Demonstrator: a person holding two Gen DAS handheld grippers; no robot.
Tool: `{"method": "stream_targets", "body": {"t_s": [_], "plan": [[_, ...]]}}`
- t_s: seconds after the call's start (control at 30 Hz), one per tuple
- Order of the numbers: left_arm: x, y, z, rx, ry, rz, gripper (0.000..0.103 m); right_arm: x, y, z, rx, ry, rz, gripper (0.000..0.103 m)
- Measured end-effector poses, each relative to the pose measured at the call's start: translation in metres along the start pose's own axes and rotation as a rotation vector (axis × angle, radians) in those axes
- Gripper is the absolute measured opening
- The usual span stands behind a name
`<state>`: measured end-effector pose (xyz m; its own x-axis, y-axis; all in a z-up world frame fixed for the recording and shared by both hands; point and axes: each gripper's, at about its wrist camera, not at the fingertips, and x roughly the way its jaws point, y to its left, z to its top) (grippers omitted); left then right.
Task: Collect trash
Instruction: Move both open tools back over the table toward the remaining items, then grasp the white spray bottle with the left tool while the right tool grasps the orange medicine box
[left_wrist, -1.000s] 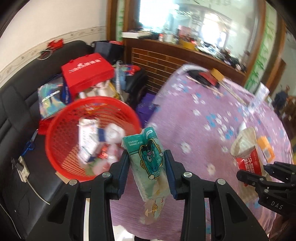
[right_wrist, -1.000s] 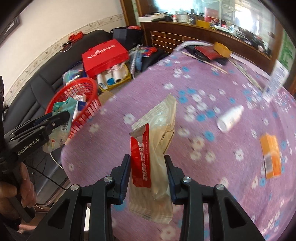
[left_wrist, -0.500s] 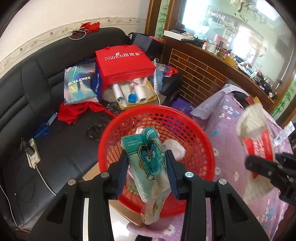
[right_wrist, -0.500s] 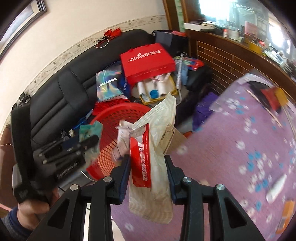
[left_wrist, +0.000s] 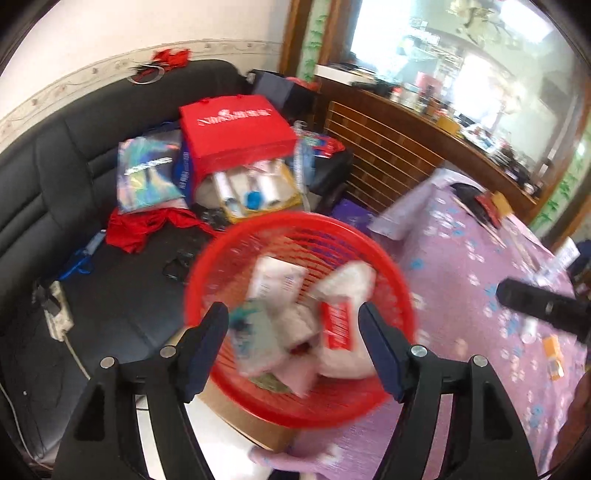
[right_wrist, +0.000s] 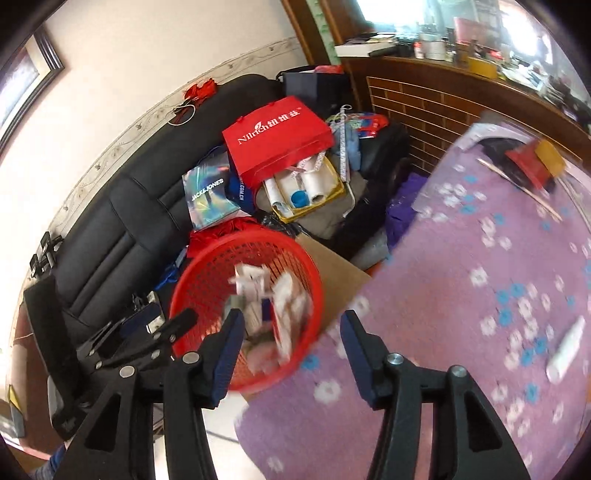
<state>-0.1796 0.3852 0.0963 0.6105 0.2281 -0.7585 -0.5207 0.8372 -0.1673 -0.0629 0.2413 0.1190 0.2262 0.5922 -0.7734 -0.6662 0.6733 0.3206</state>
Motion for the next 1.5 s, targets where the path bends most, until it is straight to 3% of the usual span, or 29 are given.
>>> {"method": "stream_targets", "body": {"t_s": [0.1, 0.3, 0.5, 0.73, 1.07, 1.23, 1.33, 1.4, 1.43, 1.47, 1.5], "plan": [[-0.002, -0.031, -0.019, 0.048, 0.026, -0.055, 0.072, -0.015, -0.017, -0.036, 0.011, 0.020, -0.044, 0.059], [0.004, -0.109, -0.064, 0.240, 0.122, -0.159, 0.072, -0.040, -0.072, -0.104, 0.089, 0.077, -0.143, 0.059], [-0.001, -0.172, -0.098, 0.376, 0.169, -0.239, 0.072, -0.086, -0.142, -0.150, 0.289, 0.039, -0.212, 0.059], [-0.007, -0.238, -0.122, 0.486, 0.196, -0.300, 0.072, -0.136, -0.189, -0.189, 0.412, -0.006, -0.286, 0.059], [0.025, -0.337, -0.098, 0.635, 0.202, -0.326, 0.072, -0.200, -0.244, -0.234, 0.542, -0.063, -0.409, 0.060], [0.071, -0.380, -0.072, 0.671, 0.213, -0.269, 0.072, -0.225, -0.261, -0.252, 0.593, -0.090, -0.442, 0.060], [0.105, -0.402, -0.061, 0.670, 0.262, -0.265, 0.071, -0.235, -0.268, -0.260, 0.621, -0.094, -0.461, 0.060], [0.124, -0.413, -0.060, 0.683, 0.296, -0.273, 0.064, -0.241, -0.273, -0.268, 0.637, -0.094, -0.474, 0.060], [0.131, -0.416, -0.061, 0.688, 0.315, -0.263, 0.046, -0.243, -0.276, -0.271, 0.647, -0.092, -0.479, 0.060], [0.140, -0.420, -0.062, 0.688, 0.346, -0.261, 0.038, -0.245, -0.278, -0.273, 0.653, -0.090, -0.481, 0.060], [0.141, -0.422, -0.062, 0.688, 0.327, -0.263, 0.038, -0.246, -0.280, -0.275, 0.660, -0.089, -0.481, 0.060]]}}
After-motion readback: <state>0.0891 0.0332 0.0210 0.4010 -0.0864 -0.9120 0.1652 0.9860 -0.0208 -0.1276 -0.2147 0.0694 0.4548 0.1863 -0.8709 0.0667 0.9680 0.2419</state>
